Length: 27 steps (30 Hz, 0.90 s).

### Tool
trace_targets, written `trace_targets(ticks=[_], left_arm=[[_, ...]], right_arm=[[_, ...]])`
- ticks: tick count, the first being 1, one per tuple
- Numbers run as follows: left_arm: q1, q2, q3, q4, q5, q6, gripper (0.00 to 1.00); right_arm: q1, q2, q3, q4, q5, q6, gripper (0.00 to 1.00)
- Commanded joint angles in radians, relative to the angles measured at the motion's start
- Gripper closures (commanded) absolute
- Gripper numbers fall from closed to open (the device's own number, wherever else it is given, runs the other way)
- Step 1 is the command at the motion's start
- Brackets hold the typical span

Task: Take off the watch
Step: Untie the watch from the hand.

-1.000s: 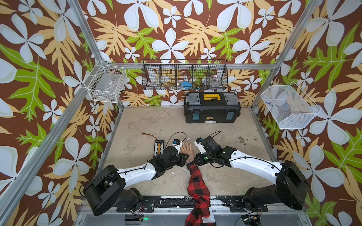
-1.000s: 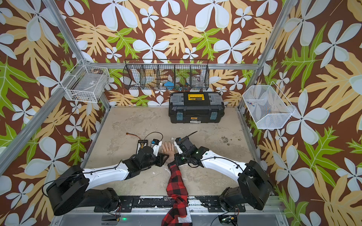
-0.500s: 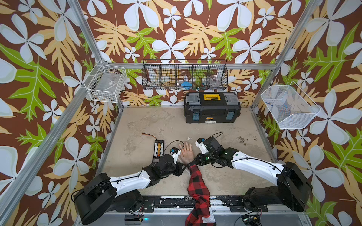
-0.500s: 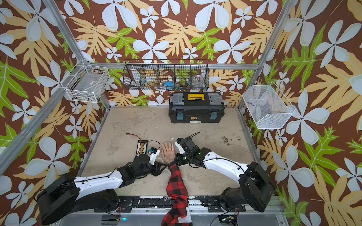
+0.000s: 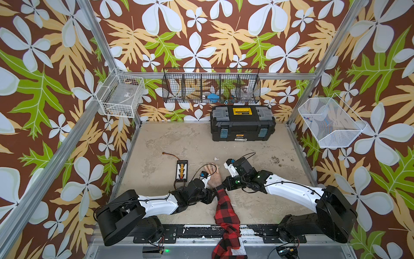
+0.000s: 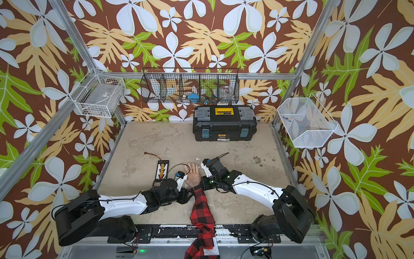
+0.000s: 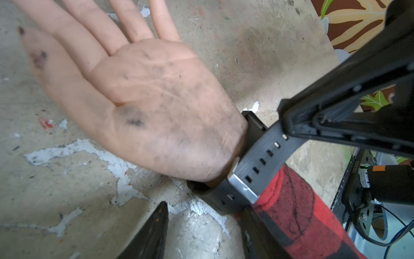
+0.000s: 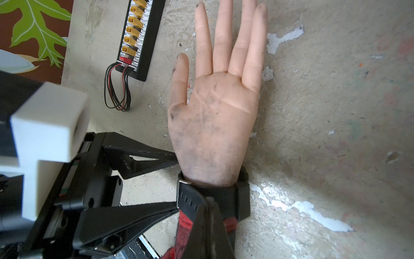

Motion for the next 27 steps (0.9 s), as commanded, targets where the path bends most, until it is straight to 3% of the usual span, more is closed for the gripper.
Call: trace_targets(ticks=[1, 14, 19, 27], left_arm=[[0.0, 0.02, 0.014, 0.017, -0.065, 0.01, 0.5], [0.033, 0.047, 0.093, 0.003, -0.176, 0.062, 0.6], [0.039, 0.101, 0.132, 0.063, -0.124, 0.119, 0.6], [0.039, 0.14, 0.072, 0.236, -0.09, 0.182, 0.55]], right_arm=[[0.002, -0.008, -0.002, -0.02, -0.009, 0.008, 0.97], [0.003, 0.006, 0.008, -0.038, 0.016, -0.006, 0.96], [0.003, 0.017, 0.011, -0.038, 0.019, -0.012, 0.96], [-0.002, 0.023, 0.005, -0.034, 0.025, -0.022, 0.96]])
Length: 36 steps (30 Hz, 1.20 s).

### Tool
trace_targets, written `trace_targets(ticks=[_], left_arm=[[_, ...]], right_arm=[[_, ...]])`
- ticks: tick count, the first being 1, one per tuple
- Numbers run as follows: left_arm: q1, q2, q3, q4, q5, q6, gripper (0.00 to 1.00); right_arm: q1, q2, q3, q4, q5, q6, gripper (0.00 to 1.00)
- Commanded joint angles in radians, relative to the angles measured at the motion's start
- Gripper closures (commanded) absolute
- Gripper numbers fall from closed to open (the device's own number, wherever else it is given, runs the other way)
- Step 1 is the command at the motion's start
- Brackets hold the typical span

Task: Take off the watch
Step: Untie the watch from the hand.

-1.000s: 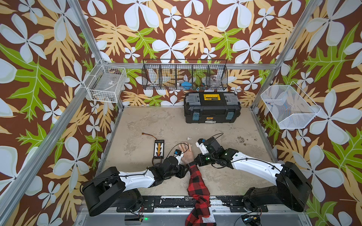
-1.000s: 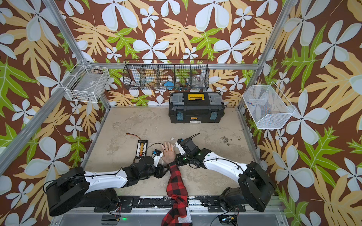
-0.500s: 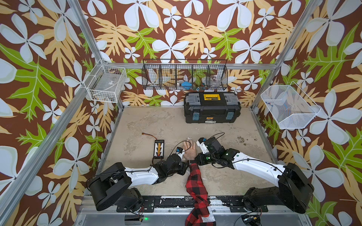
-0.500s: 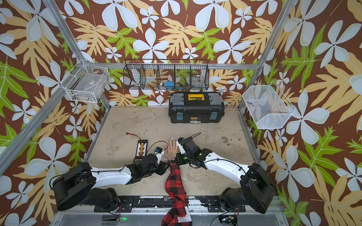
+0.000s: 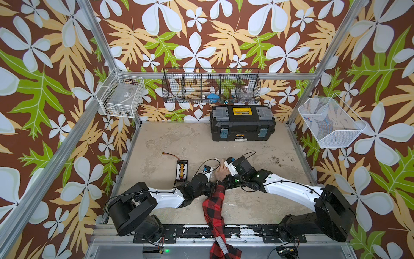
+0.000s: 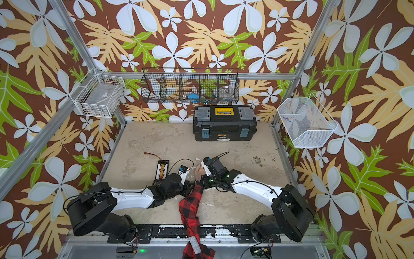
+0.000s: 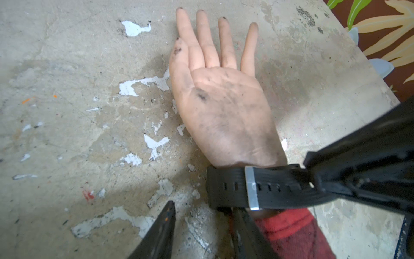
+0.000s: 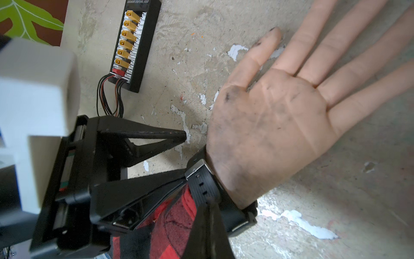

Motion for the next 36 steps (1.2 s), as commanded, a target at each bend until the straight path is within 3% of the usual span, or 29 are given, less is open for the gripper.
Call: trace_targets(ticks=[1, 11, 19, 26, 36], left_arm=[[0.001, 0.009, -0.016, 0.17, 0.002, 0.061, 0.55], [-0.004, 0.042, -0.137, 0.521, 0.055, 0.182, 0.53], [-0.013, 0.093, -0.157, 0.596, 0.043, 0.251, 0.57], [-0.052, 0.12, -0.133, 0.566, -0.066, 0.263, 0.64], [-0.066, -0.014, -0.234, 0.586, -0.238, 0.249, 0.63]], right_arm=[[0.001, 0.008, -0.006, -0.045, -0.025, -0.016, 0.96], [-0.004, 0.004, -0.005, -0.06, -0.017, -0.025, 0.96], [-0.005, 0.006, -0.003, -0.06, -0.019, -0.028, 0.96], [-0.007, 0.001, -0.003, -0.061, -0.017, -0.027, 0.96], [-0.022, -0.016, -0.006, -0.074, -0.021, -0.046, 0.96]])
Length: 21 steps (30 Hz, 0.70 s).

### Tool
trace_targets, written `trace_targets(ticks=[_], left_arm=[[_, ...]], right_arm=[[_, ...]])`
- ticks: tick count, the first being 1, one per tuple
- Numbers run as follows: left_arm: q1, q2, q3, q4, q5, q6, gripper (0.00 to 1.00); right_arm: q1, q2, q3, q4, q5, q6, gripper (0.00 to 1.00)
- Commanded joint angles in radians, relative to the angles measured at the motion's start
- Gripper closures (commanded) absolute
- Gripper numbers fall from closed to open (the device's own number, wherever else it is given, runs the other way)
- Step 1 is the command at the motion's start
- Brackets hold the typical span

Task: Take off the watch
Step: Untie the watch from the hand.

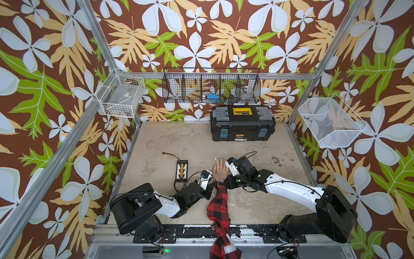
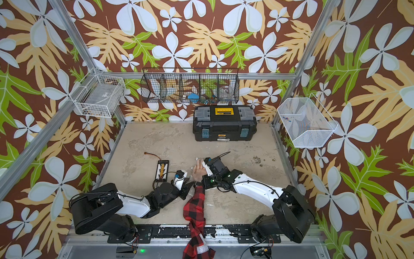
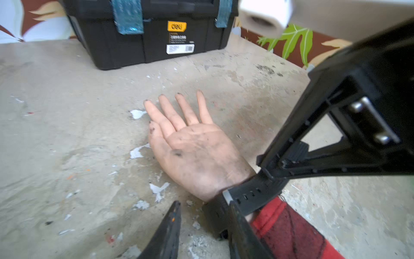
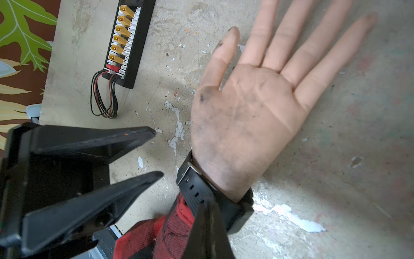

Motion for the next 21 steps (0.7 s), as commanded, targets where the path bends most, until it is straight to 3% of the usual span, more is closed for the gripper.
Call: trace_targets(ticks=[1, 11, 21], left_arm=[[-0.002, -0.024, -0.023, 0.027, -0.065, 0.017, 0.62], [-0.032, 0.028, -0.124, 0.207, 0.047, 0.044, 0.59], [-0.058, 0.157, -0.1, 0.359, 0.019, 0.046, 0.58]], right_arm=[[-0.002, -0.001, 0.004, -0.051, -0.018, -0.017, 0.96], [-0.003, 0.015, 0.007, -0.033, -0.02, -0.01, 0.96], [-0.002, 0.007, 0.005, -0.037, -0.02, -0.004, 0.96]])
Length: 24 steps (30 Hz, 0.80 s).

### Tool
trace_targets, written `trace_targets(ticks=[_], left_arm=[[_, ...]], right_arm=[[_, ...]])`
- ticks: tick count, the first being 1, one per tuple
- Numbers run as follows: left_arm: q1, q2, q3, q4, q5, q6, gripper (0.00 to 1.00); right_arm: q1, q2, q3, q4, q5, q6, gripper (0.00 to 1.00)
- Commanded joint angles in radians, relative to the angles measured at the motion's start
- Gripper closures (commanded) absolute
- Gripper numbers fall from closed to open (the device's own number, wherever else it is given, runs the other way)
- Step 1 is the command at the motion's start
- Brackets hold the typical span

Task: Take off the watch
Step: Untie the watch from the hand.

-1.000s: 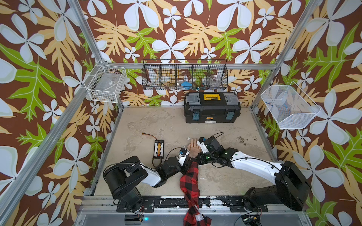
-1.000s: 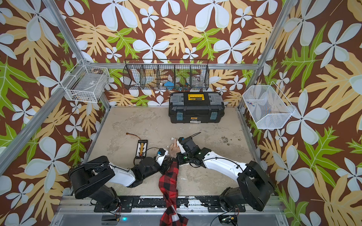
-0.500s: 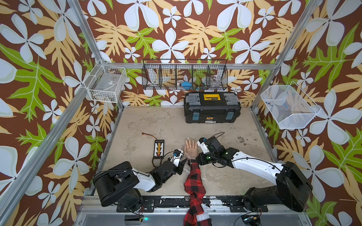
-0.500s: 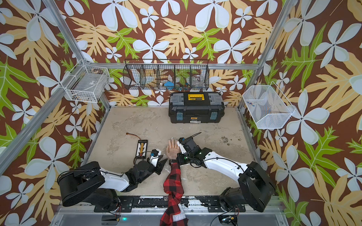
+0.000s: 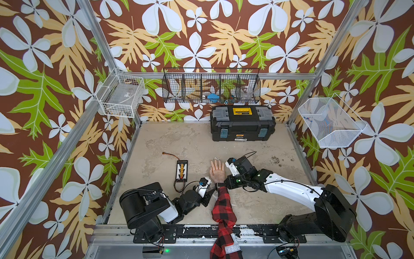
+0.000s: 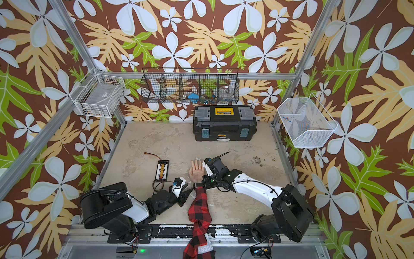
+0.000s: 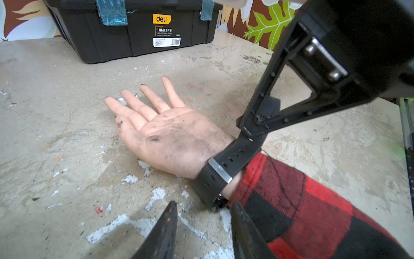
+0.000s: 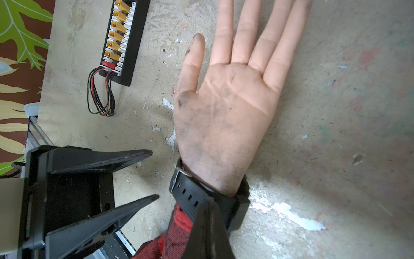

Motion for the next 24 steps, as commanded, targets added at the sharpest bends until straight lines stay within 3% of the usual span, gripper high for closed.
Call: trace_targets(ticks=[1, 17, 24], left_arm=[[-0.002, 0.037, 0.011, 0.099, 0.001, 0.01, 0.58], [-0.002, 0.167, 0.044, 0.159, -0.006, 0.023, 0.54], [-0.002, 0.164, 0.093, 0.098, -0.086, 0.038, 0.61]], right_arm=[[0.001, -0.004, 0.002, -0.031, -0.011, -0.005, 0.96], [0.001, -0.003, 0.002, -0.028, -0.02, -0.003, 0.96], [0.001, -0.003, 0.001, -0.029, -0.029, -0.002, 0.96]])
